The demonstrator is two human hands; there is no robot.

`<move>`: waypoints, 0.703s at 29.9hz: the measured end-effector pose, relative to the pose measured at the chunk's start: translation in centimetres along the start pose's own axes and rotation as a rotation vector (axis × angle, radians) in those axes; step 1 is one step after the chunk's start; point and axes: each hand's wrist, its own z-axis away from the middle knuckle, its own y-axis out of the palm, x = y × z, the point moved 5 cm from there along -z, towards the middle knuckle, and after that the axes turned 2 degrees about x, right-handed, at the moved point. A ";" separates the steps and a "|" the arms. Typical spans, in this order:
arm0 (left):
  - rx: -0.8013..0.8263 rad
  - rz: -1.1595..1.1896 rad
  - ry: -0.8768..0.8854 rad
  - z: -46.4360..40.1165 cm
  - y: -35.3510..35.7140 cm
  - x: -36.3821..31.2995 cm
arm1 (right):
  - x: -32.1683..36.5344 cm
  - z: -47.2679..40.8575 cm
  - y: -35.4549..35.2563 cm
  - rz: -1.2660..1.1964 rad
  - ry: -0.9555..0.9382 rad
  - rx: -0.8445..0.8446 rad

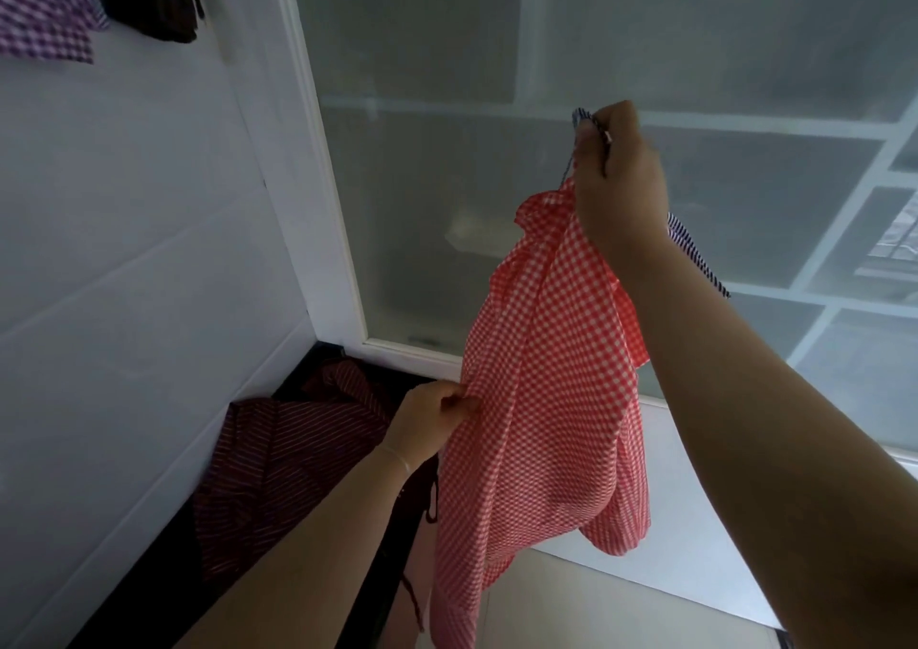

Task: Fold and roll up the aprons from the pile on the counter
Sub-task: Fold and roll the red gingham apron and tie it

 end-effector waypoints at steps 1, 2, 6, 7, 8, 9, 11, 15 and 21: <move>0.030 0.008 -0.045 0.1 -0.1 0.6 | -0.5 0.0 0.0 0.006 0.013 -0.008; 0.025 0.033 -0.090 0.2 -0.4 1.1 | -1.1 -0.1 0.0 0.019 0.026 -0.014; -0.213 0.248 -0.213 0.9 -6.7 1.6 | -4.7 0.0 0.2 0.119 0.148 0.000; -0.266 0.274 -0.199 1.0 -9.0 1.2 | -5.7 0.2 0.4 0.153 0.196 0.031; -0.306 0.303 -0.170 1.0 -11.5 0.9 | -6.7 0.6 0.7 0.186 0.242 0.077; -0.332 0.320 -0.133 1.1 -13.8 0.5 | -7.4 1.1 1.3 0.201 0.275 0.122; -0.332 0.277 -0.080 1.2 -17.5 -0.1 | -8.2 2.4 3.2 0.207 0.307 0.228; -0.208 -0.365 -0.184 1.5 -20.0 1.2 | -8.0 4.7 7.1 0.194 0.312 0.458; -0.333 -0.179 -0.346 5.4 -18.9 6.1 | -5.5 6.0 10.6 0.010 0.233 0.919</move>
